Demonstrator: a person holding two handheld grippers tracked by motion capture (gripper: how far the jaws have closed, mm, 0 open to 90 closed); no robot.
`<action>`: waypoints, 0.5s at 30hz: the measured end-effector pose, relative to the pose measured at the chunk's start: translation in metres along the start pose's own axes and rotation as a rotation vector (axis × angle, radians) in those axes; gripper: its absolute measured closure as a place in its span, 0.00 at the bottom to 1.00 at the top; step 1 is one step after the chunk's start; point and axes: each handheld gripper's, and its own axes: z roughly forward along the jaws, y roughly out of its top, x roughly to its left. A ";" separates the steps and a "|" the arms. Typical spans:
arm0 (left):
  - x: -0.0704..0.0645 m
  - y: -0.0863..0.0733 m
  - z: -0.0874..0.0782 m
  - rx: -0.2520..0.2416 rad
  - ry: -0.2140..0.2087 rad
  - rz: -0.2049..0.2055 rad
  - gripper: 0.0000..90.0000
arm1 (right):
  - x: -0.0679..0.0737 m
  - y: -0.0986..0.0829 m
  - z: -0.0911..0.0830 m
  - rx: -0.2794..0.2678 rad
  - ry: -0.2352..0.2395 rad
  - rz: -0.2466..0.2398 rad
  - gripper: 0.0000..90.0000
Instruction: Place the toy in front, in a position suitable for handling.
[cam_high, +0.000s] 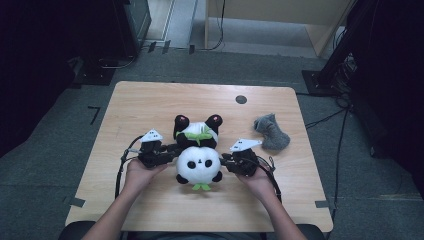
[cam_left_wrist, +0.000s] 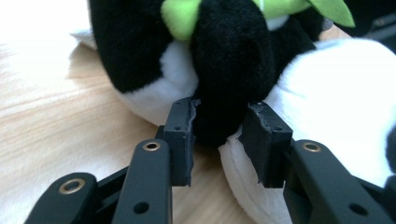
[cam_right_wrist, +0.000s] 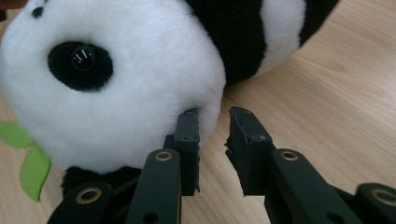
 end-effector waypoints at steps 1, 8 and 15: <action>0.002 0.002 0.002 0.000 0.002 0.003 0.70 | 0.001 -0.002 0.000 -0.013 0.002 0.004 0.82; 0.010 0.015 0.015 0.009 0.008 0.027 0.67 | 0.013 -0.009 -0.001 -0.058 0.001 -0.004 0.82; 0.017 0.026 0.032 -0.011 0.009 0.023 0.63 | 0.026 -0.013 0.000 -0.070 0.023 -0.014 0.82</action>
